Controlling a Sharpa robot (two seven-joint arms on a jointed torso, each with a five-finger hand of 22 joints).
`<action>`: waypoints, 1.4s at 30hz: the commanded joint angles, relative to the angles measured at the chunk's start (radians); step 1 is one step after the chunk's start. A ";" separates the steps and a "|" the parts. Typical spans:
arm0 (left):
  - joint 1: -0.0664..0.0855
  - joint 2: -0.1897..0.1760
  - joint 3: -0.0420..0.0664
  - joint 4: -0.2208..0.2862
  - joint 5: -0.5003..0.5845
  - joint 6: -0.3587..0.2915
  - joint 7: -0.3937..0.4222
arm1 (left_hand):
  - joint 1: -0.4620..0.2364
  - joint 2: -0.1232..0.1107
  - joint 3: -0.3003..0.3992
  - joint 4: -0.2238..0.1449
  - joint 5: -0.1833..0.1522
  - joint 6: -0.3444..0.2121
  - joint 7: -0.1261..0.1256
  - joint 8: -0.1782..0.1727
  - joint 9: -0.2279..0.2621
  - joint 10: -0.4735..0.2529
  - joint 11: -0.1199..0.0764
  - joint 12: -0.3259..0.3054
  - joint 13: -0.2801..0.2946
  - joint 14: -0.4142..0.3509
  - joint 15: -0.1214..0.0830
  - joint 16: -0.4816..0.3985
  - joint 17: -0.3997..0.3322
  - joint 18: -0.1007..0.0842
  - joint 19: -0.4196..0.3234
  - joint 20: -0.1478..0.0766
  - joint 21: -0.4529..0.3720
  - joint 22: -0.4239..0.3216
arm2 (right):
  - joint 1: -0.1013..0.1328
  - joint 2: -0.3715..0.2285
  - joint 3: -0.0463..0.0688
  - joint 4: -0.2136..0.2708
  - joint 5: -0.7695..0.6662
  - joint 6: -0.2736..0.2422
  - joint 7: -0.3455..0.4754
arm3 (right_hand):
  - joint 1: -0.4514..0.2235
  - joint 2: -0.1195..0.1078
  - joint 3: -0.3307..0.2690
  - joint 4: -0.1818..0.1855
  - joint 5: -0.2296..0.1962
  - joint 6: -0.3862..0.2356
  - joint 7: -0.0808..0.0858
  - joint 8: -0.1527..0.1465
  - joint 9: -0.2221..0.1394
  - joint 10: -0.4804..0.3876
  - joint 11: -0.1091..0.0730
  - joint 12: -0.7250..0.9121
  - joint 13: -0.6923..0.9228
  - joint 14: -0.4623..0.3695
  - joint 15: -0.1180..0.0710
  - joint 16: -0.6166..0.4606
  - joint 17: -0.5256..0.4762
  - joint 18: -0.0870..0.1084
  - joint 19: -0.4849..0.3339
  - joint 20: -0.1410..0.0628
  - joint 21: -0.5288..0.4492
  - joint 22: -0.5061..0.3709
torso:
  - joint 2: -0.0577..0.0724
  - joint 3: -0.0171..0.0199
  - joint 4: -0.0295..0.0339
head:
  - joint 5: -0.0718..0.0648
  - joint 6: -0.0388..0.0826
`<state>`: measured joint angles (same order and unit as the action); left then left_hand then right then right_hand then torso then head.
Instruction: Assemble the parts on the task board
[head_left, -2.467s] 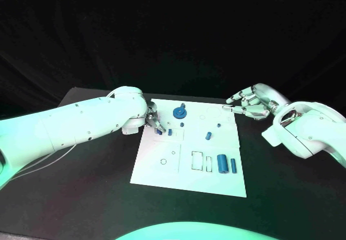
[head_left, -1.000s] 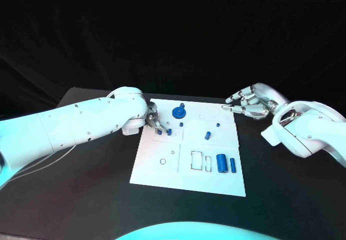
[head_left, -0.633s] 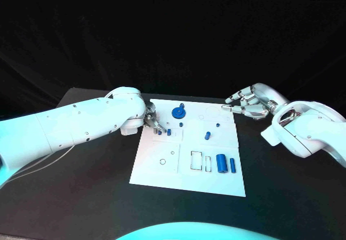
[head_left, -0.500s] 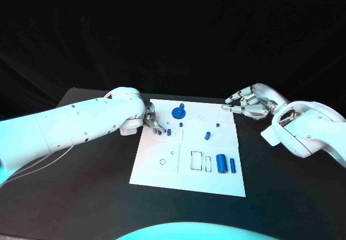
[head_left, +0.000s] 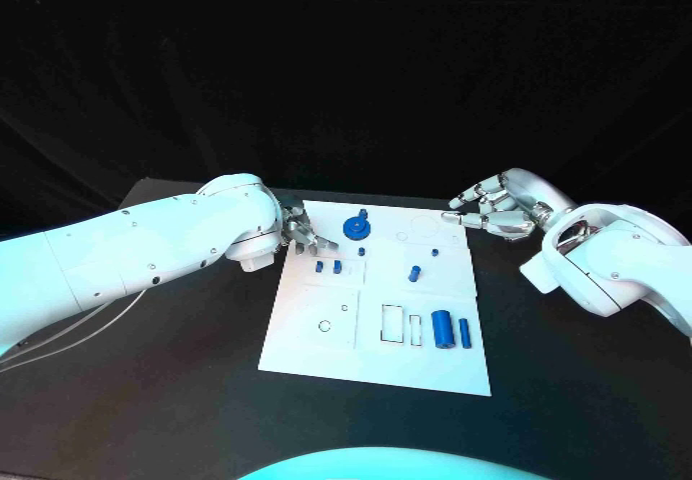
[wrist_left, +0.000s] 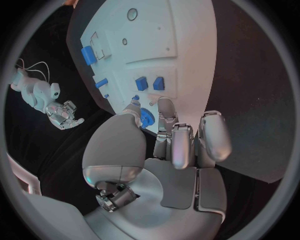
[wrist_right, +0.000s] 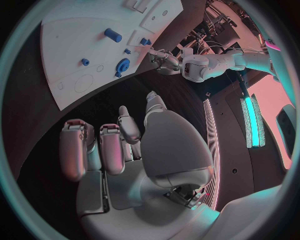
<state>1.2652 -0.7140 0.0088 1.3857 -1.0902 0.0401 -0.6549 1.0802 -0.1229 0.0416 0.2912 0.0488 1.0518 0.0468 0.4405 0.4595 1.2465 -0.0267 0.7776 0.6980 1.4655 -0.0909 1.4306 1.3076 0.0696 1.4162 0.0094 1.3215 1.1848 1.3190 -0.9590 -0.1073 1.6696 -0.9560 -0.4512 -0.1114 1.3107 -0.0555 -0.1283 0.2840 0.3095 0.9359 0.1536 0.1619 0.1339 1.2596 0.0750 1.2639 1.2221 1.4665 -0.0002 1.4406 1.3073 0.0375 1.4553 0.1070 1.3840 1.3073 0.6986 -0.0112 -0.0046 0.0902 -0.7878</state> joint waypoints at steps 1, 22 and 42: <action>0.002 -0.004 0.002 0.008 0.100 -0.144 0.101 | 0.025 -0.001 -0.025 -0.001 0.003 -0.026 0.007 -0.009 -0.006 -0.024 0.008 -0.019 -0.018 0.061 0.010 -0.010 0.108 0.026 -0.028 0.004 -0.046 -0.062 | -0.001 0.001 0.000 -0.001 -0.004 0.007 0.006 | 0.001 0.008 -0.006 -0.002 0.006 0.006 -0.002 0.007 0.001 0.000 -0.005 -0.002 -0.001 0.051 -0.005 -0.006 0.045 0.012 -0.004 -0.004 -0.003 0.138 | -0.001 0.0003 0.0011 | -0.002 0.002; -0.024 0.090 -0.035 -0.055 -0.281 -0.310 0.573 | 0.445 -0.064 0.239 -0.098 0.003 -0.082 0.075 -0.184 -0.231 -0.245 0.100 -0.391 -0.405 -0.174 0.089 -0.496 -0.434 0.115 -0.252 0.077 -0.532 -0.597 | -0.004 0.003 -0.001 -0.004 0.000 -0.008 0.035 | 0.045 0.037 -0.034 -0.009 0.024 0.005 -0.007 0.021 0.006 -0.275 -0.011 -0.385 -0.395 -0.003 -0.012 -0.181 -0.158 0.057 -0.113 -0.011 -0.223 0.004 | 0.002 -0.0013 -0.0032 | -0.022 0.023; -0.045 0.158 -0.040 -0.123 -0.479 -0.162 0.489 | 0.410 -0.092 0.284 -0.098 0.003 -0.013 0.071 -0.218 -0.272 -0.221 0.102 -0.458 -0.496 -0.064 0.088 -0.284 -0.288 0.064 -0.112 0.074 -0.259 -0.289 | -0.006 0.007 -0.001 -0.003 -0.011 -0.017 0.047 | 0.060 0.047 -0.064 -0.005 0.041 0.005 -0.008 0.029 0.009 -0.261 -0.012 -0.486 -0.504 0.000 -0.013 -0.236 -0.196 0.065 -0.118 -0.013 -0.287 -0.031 | 0.006 -0.0011 -0.0061 | -0.031 0.024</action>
<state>1.2207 -0.5594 -0.0314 1.2637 -1.5157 -0.1716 -0.1434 1.4957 -0.2095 0.3189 0.1923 0.0541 1.0315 0.1182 0.2262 0.1889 1.0167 0.0748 0.3250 0.2033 1.3960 -0.0037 1.1421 1.0170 0.1492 1.2957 0.0837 1.0579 0.8906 1.3141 -0.9524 -0.1087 1.6656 -0.9561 -0.4643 -0.0782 1.3608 -0.0056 -0.1850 0.2798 0.3444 0.9401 0.1456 0.1853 0.1415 0.9932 0.0627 0.7818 0.7188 1.4647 -0.0057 1.2087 1.1125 0.0847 1.3444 0.0962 1.1008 1.2773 0.7030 -0.0125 -0.0100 0.0607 -0.7643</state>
